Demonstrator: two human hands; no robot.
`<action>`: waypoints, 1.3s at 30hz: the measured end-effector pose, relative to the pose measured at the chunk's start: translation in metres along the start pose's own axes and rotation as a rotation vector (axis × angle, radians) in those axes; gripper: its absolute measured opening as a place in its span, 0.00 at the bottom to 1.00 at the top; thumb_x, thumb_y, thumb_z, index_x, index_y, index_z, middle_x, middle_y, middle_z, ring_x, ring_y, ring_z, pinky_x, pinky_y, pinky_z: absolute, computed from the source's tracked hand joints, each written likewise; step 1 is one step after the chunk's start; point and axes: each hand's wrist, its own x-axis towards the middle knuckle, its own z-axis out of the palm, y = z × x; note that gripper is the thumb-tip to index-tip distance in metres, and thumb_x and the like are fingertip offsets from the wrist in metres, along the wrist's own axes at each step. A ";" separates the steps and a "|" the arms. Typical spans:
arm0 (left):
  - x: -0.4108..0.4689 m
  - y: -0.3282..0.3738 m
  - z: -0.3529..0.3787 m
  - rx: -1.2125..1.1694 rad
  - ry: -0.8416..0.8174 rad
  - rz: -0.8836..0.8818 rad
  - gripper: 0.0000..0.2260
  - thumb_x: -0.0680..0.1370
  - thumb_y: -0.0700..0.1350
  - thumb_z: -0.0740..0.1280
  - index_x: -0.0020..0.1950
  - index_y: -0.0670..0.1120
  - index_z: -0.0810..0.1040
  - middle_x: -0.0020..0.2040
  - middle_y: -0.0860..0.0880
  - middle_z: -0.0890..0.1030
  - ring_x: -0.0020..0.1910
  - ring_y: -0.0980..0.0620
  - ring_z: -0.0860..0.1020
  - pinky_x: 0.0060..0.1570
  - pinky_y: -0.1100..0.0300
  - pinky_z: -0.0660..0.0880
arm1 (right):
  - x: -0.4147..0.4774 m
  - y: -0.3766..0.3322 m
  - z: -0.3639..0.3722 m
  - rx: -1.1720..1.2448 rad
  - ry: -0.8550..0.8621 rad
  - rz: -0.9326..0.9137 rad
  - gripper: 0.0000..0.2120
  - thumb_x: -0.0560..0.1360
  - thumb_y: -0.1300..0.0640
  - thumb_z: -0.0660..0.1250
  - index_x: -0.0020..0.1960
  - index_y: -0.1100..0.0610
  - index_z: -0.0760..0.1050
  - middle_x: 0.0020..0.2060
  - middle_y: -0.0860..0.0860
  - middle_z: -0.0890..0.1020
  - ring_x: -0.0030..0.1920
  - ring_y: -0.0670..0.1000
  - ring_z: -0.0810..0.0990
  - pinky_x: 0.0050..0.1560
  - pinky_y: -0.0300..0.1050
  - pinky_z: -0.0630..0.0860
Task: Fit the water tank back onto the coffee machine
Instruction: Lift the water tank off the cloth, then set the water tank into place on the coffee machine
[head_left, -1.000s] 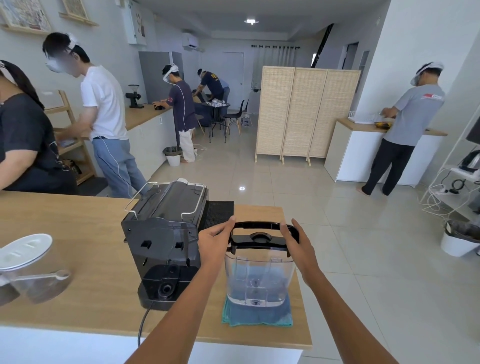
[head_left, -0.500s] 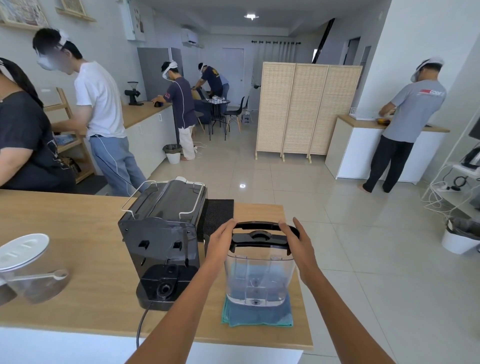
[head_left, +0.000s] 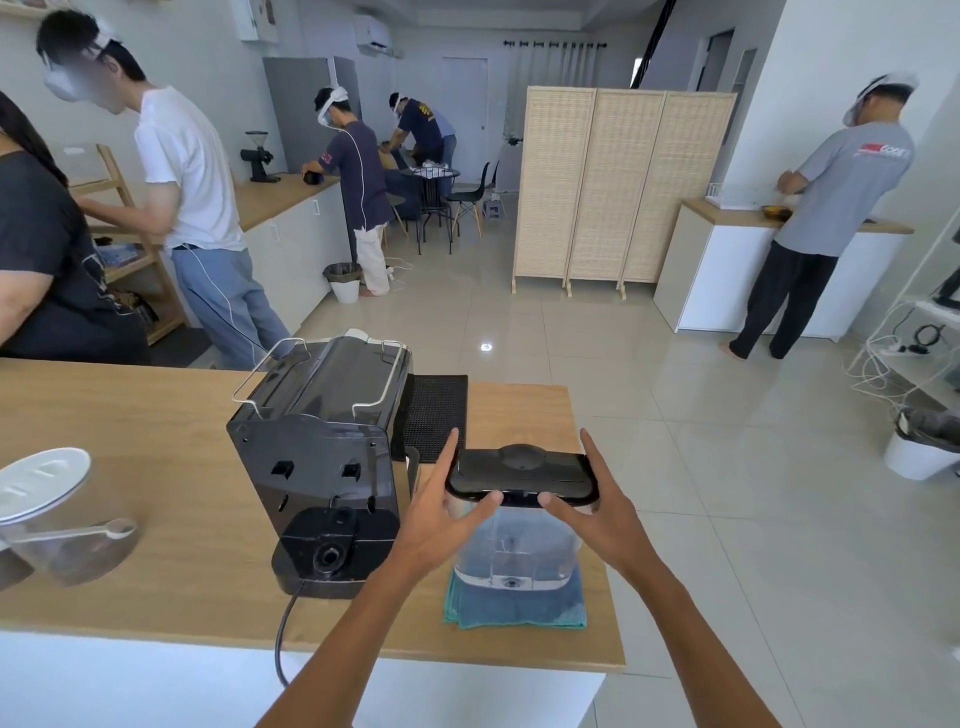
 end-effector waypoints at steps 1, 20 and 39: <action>0.000 -0.001 -0.001 0.041 -0.002 0.013 0.47 0.67 0.71 0.72 0.76 0.75 0.44 0.79 0.62 0.60 0.76 0.54 0.62 0.73 0.46 0.65 | 0.000 0.003 0.002 -0.008 0.005 -0.013 0.57 0.63 0.25 0.71 0.84 0.44 0.51 0.67 0.29 0.71 0.66 0.36 0.74 0.69 0.43 0.72; -0.018 -0.008 -0.019 0.120 0.020 0.087 0.45 0.65 0.69 0.73 0.77 0.71 0.54 0.72 0.74 0.63 0.76 0.54 0.65 0.72 0.46 0.69 | -0.019 -0.010 0.010 -0.063 0.015 -0.142 0.54 0.63 0.40 0.79 0.82 0.43 0.55 0.62 0.31 0.77 0.60 0.38 0.79 0.61 0.41 0.80; -0.090 -0.009 -0.198 0.125 0.234 0.150 0.48 0.67 0.71 0.72 0.79 0.70 0.48 0.76 0.60 0.70 0.73 0.57 0.71 0.69 0.55 0.73 | -0.029 -0.124 0.163 0.102 -0.007 -0.267 0.54 0.62 0.40 0.82 0.81 0.36 0.57 0.67 0.28 0.75 0.65 0.36 0.77 0.60 0.28 0.73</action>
